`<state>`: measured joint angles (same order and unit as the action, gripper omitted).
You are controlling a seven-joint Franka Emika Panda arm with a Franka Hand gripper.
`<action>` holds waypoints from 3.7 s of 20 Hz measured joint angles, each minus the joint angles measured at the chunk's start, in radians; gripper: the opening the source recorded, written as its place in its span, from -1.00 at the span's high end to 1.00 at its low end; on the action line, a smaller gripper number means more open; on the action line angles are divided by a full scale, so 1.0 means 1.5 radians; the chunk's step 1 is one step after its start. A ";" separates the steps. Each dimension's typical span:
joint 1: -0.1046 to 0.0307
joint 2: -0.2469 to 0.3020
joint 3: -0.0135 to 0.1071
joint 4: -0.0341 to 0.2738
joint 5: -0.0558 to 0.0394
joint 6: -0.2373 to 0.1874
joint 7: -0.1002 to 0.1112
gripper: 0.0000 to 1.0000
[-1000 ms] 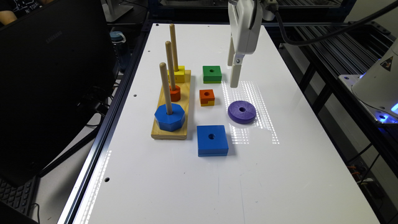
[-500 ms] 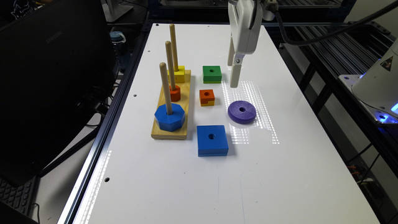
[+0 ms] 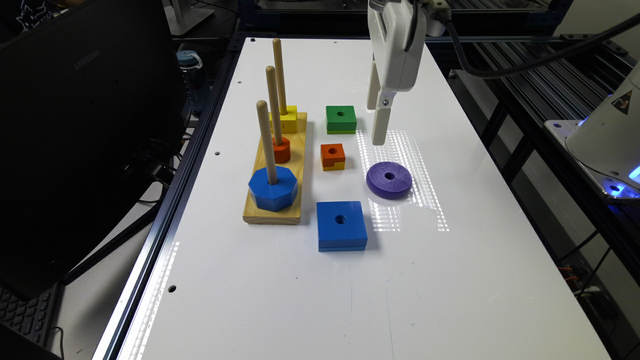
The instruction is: Pick up blue block.
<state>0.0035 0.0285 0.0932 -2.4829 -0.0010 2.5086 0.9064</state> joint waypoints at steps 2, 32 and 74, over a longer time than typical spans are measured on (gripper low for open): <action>0.000 0.000 0.004 0.003 0.0003 0.000 0.004 -1.00; 0.002 0.067 0.089 0.090 -0.0027 0.000 0.093 -1.00; 0.017 0.169 0.118 0.166 -0.0336 0.019 0.157 -1.00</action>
<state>0.0291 0.2813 0.2696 -2.2333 -0.0514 2.5379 1.1416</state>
